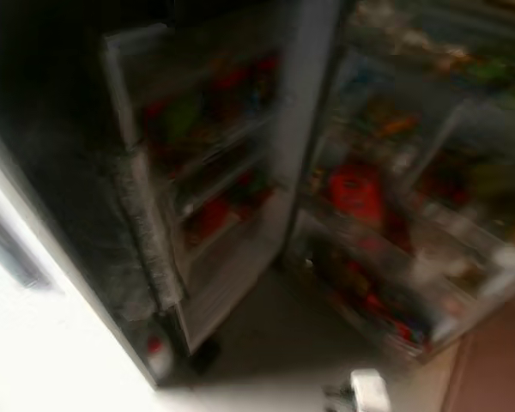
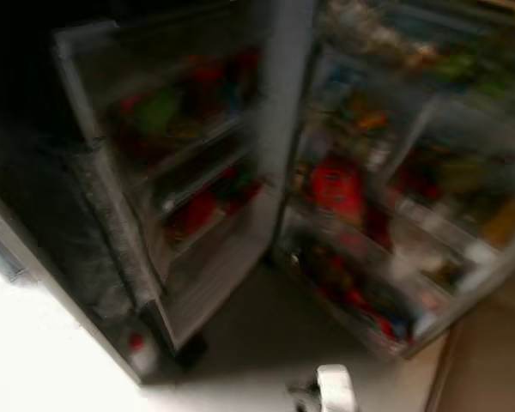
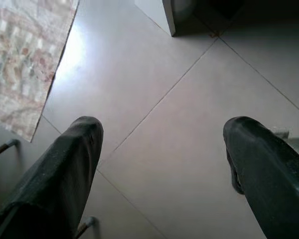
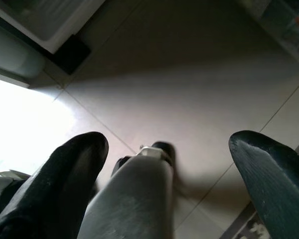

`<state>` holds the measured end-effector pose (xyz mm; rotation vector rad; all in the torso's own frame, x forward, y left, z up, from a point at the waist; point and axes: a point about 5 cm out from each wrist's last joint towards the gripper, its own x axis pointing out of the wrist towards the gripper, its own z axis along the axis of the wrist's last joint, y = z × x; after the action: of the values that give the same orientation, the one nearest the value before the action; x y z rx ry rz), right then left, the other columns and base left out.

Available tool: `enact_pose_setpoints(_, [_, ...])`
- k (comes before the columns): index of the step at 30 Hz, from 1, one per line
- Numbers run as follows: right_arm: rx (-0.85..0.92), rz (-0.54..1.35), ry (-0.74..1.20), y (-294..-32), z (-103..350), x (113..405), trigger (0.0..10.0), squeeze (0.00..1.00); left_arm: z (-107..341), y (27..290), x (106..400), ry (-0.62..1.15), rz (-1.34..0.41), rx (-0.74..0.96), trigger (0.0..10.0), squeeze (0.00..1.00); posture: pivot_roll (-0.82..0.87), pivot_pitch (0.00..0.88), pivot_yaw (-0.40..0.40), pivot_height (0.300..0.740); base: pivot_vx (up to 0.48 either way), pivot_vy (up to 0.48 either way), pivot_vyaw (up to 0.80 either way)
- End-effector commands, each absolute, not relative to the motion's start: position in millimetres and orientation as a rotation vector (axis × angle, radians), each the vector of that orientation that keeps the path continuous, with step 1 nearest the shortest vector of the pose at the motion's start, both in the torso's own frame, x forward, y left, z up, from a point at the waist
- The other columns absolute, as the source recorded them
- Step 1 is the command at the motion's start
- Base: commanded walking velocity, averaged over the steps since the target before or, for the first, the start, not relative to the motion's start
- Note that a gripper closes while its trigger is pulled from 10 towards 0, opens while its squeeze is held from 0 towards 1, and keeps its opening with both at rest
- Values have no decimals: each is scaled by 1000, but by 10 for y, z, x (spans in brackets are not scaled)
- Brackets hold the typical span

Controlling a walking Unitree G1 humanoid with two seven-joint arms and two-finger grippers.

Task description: Restocking fridge

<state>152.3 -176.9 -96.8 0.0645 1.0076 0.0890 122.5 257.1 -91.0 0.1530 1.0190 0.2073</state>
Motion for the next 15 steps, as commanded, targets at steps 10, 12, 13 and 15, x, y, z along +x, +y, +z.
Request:
enact_pose_setpoints(10, [64,38,1019,-1864,-976,1481,10000,0,-939,2343,1336,1008,164,149,10000,0,-2,19,41,740,0,0,-731])
enact_pose_setpoints(12, [62,31,1014,-1866,-975,1483,10000,0,-935,2357,1337,1009,166,149,10000,0,-3,17,43,740,0,0,-300])
enact_pose_setpoints(13, [60,24,1010,-1867,-974,1484,10000,0,-932,2373,1337,1009,168,150,10000,0,-5,17,43,740,0,0,0])
enact_pose_setpoints(15, [49,9,1010,-1877,-975,1483,10000,0,-922,2425,1328,1013,174,153,10000,0,-6,17,44,740,0,0,0])
